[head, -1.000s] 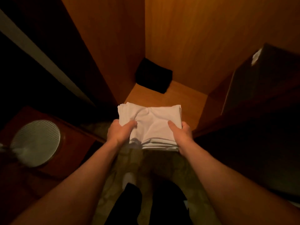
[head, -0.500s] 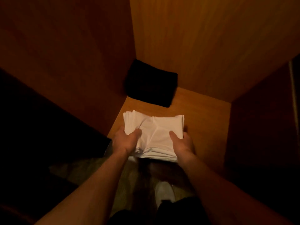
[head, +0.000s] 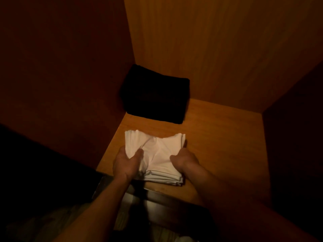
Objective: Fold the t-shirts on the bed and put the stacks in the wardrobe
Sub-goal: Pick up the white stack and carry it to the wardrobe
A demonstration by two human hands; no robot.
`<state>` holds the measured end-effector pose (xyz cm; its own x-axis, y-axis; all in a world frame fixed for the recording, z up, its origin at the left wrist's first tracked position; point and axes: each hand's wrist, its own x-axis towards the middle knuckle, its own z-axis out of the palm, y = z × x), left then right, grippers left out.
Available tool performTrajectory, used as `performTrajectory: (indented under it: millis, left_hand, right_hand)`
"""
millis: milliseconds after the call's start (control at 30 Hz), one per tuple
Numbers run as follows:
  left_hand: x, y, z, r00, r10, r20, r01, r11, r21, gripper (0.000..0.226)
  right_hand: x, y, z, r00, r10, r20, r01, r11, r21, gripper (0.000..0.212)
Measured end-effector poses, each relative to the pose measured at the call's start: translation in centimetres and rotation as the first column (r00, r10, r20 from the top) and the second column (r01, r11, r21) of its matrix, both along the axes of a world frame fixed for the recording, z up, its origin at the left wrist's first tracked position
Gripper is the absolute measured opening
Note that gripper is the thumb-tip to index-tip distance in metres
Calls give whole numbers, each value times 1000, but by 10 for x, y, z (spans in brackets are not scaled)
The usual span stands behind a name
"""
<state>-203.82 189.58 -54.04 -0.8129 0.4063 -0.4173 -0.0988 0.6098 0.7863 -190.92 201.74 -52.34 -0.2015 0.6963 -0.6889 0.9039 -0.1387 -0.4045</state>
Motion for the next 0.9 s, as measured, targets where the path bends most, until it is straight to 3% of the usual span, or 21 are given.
performTrajectory:
  millis: [133,233,300,367,433,533,633,833,900]
  left_hand:
    - [-7,-6,-2,994,-110,14,110,994,20,55]
    - [-11,-20,2,947,-321,-34,316,944,-98,117]
    - [-11,-29,2,897,-434,-89,399,878,-263,137]
    - [-8,-37,-1,889,-437,-140,370,863,-345,135]
    - [-4,-44,-7,927,-347,-141,292,905,-309,126]
    - [-1,-55,-17,989,-108,-98,86,974,-211,100]
    - [1,-57,-22,993,119,-14,-120,988,-98,77]
    - [2,-54,-29,984,172,46,-172,985,-2,52]
    - [2,-51,-30,984,174,33,-175,984,24,47]
  right_hand:
    - [0,-3,-3,1000,10,2,-10,1000,11,61]
    - [9,-8,-2,997,81,-17,-81,996,-45,89]
    - [15,-10,2,988,146,-47,-149,987,-56,109]
    - [22,-12,6,977,205,-51,-207,978,-28,115]
    - [29,-13,7,952,304,18,-304,953,12,113]
    - [33,-20,8,890,447,86,-447,894,-15,110]
    - [36,-22,11,774,619,133,-612,785,-93,112]
    - [39,-14,0,714,681,161,-656,731,-189,128]
    - [37,-11,-4,762,641,95,-603,755,-259,127]
